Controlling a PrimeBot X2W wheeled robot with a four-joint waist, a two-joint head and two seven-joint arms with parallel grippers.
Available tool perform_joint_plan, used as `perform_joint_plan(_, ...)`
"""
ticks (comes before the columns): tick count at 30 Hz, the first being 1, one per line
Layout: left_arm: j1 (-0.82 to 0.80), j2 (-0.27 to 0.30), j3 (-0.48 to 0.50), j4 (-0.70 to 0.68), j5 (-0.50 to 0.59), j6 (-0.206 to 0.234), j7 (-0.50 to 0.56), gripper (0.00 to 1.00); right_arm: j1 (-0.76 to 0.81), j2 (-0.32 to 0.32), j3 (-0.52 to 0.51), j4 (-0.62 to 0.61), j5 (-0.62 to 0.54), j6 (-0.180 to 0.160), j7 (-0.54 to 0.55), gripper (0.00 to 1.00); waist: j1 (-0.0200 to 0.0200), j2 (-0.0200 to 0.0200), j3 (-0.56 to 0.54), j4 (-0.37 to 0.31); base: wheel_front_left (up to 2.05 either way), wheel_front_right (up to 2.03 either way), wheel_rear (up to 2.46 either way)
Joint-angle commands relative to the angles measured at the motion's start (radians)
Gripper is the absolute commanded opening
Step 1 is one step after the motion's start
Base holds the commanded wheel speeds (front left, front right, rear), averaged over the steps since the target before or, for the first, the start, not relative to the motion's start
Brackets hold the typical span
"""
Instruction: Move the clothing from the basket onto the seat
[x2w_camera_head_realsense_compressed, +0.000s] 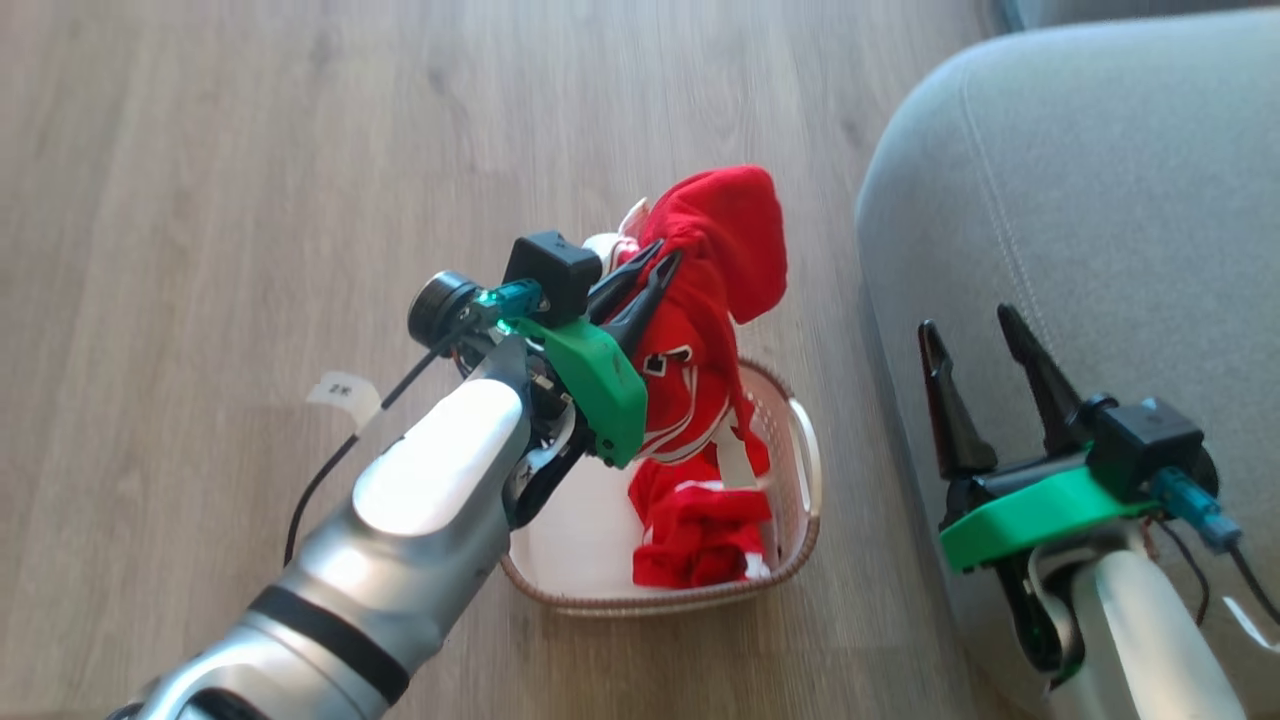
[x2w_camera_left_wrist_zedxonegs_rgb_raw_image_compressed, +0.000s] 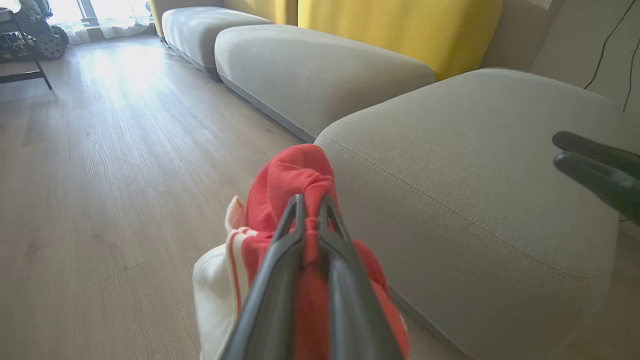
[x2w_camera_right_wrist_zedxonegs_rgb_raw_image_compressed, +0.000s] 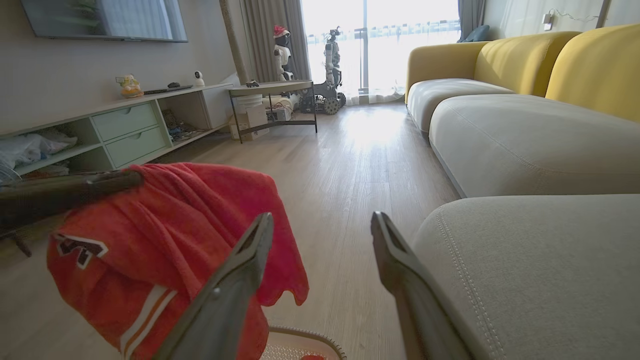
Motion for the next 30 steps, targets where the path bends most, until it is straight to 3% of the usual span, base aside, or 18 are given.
perform_joint_plan(1,-0.02,0.026,0.037,-0.054,-0.013,0.005,0.006,0.0,-0.004,-0.007,0.027,-0.032,0.007,0.007,0.005,1.0,0.0001,-0.0001,-0.034,0.01,0.0,0.0,0.0)
perform_joint_plan(17,0.042,0.12,0.062,-0.406,-0.066,0.078,0.149,0.0,0.058,-0.031,0.097,-0.078,0.032,0.007,0.045,1.0,0.0001,-0.0001,-0.081,0.024,0.0,0.0,0.0)
perform_joint_plan(30,0.045,0.142,0.055,-0.49,-0.067,0.099,0.178,0.0,0.037,-0.092,0.221,-0.125,0.086,0.007,0.014,1.0,0.0001,-0.0001,-0.06,0.025,0.0,0.0,0.0)
